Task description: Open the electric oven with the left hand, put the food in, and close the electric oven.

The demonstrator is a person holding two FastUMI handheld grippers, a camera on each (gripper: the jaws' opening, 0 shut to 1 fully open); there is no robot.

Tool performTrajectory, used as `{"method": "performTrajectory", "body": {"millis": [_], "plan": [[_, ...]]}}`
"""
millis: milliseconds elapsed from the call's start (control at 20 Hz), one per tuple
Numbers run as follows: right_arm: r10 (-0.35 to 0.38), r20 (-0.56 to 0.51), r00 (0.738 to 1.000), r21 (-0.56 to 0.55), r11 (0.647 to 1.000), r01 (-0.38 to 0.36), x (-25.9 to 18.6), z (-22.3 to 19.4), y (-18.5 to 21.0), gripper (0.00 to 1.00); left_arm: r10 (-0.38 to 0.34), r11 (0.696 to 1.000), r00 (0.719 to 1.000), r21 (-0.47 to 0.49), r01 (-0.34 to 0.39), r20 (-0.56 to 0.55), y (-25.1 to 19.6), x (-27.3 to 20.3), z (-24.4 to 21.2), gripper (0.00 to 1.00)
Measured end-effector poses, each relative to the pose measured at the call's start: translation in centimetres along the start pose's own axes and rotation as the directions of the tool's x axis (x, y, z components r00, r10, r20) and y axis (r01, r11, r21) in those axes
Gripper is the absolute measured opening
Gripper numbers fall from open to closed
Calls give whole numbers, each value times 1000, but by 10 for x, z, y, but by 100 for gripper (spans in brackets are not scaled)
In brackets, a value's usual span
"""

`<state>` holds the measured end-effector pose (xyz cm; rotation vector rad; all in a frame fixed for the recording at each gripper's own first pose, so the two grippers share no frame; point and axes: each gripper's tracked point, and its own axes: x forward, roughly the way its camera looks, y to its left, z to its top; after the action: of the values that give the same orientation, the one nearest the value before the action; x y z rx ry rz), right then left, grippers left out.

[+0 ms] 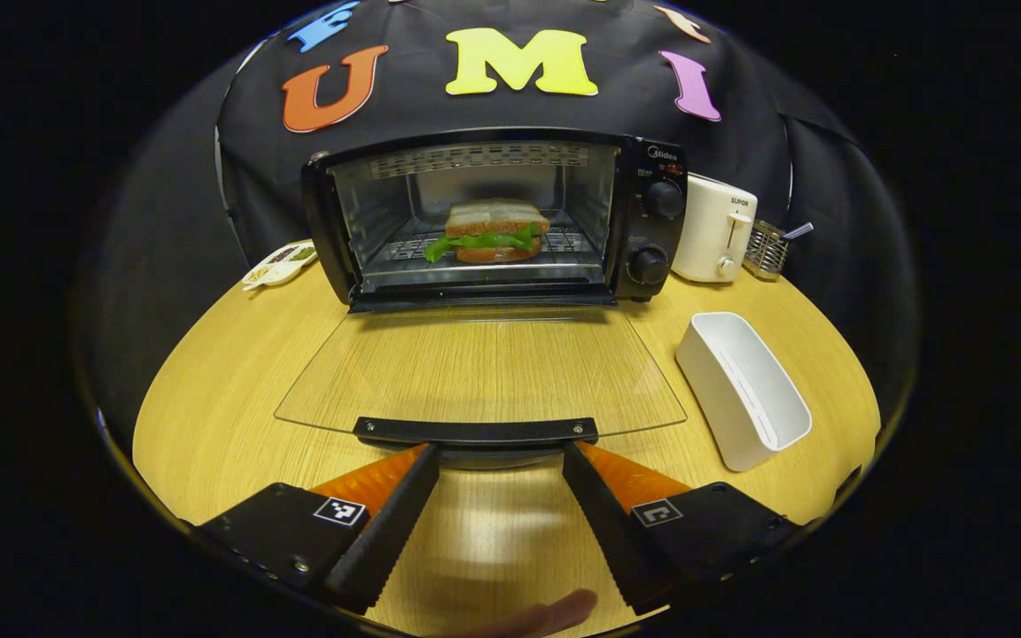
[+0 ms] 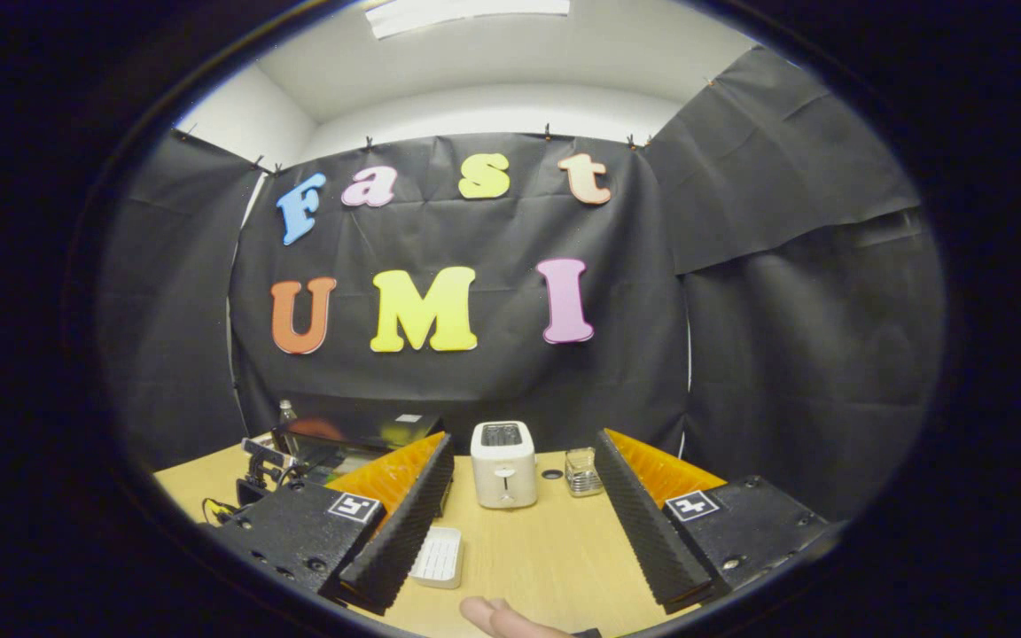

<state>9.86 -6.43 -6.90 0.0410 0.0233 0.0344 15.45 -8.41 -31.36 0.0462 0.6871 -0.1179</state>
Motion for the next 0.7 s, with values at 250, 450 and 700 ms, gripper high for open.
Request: {"method": "performTrajectory", "body": {"millis": [250, 450, 700], "plan": [[-20, 0, 1000, -8, 1000, 20, 0, 2, -4, 92, 3, 1000, 999, -8, -3, 42, 1, -11, 19, 93], [-16, -7, 1000, -28, 999, 16, 4, -4, 2, 100, 3, 1000, 994, -7, -3, 105, 4, -21, 42, 93], [-18, -14, 1000, -48, 999, 17, 2, -8, 3, 100, 8, 1000, 984, -27, -4, 180, 10, -31, 75, 94]]}}
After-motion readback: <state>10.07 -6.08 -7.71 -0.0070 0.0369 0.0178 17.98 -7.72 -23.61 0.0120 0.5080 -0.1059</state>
